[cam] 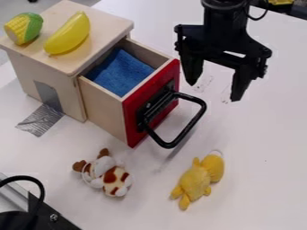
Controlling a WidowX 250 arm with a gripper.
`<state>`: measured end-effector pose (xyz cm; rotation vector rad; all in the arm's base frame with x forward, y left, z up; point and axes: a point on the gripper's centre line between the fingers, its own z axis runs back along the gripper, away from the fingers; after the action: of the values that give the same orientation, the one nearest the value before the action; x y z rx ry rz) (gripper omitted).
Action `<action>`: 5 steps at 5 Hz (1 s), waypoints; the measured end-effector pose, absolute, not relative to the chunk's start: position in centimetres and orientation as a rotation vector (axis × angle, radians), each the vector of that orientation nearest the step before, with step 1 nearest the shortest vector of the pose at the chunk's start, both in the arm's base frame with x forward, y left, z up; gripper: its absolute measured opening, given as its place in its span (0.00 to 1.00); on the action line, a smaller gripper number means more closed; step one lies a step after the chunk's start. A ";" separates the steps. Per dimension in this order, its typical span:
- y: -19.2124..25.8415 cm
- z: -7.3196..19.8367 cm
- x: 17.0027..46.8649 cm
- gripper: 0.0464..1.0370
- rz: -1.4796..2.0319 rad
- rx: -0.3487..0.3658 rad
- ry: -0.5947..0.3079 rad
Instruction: Moved the toy in the draw
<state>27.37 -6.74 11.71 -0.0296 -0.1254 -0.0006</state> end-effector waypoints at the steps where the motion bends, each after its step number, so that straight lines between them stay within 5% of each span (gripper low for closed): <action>1: -6.6 10.7 27.0 0.96 0.001 -0.021 -0.090; 5: -9.9 5.5 22.7 0.96 -0.112 0.021 -0.037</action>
<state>22.72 -9.92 5.53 0.0207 -0.0367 -0.1124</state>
